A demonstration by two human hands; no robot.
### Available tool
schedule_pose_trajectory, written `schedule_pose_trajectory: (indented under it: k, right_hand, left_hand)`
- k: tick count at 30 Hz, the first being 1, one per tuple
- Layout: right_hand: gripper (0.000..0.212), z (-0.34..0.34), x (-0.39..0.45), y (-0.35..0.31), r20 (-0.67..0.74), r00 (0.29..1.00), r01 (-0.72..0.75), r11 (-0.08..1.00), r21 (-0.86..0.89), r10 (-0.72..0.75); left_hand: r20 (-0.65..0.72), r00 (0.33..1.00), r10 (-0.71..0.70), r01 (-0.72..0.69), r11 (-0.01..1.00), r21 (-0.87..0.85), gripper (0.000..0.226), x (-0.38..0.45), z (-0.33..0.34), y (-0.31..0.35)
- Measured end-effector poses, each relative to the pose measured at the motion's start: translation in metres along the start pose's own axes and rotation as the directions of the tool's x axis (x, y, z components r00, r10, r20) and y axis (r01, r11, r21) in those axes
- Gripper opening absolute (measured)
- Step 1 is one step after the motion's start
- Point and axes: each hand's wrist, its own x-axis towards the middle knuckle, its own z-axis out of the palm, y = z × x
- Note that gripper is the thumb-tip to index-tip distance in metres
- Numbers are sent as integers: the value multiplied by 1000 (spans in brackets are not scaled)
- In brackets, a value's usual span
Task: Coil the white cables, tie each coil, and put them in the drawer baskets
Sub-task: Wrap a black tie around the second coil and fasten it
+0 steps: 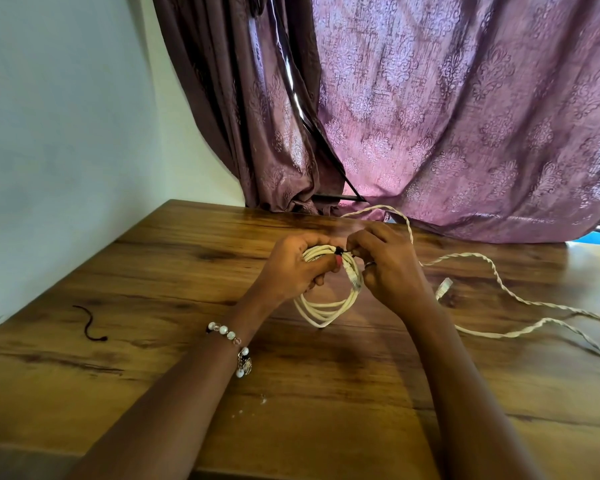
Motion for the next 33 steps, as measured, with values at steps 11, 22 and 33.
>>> schedule_pose_trajectory:
  k: [11,22,33]
  right_hand:
    - [26,4,-1,2,-81,997,8,999,36,-5]
    - [14,5,-3,7,-60,996,-59,993,106,66]
    - [20,-16,-2,11,234,890,-451,688,569,391]
  left_hand:
    - [6,1000,3,-3,999,-45,18,-1,0,1]
    - [17,1000,10,-8,996,-88,18,0,0,-5]
    - [66,998,14,-10,999,-53,20,-2,4,-3]
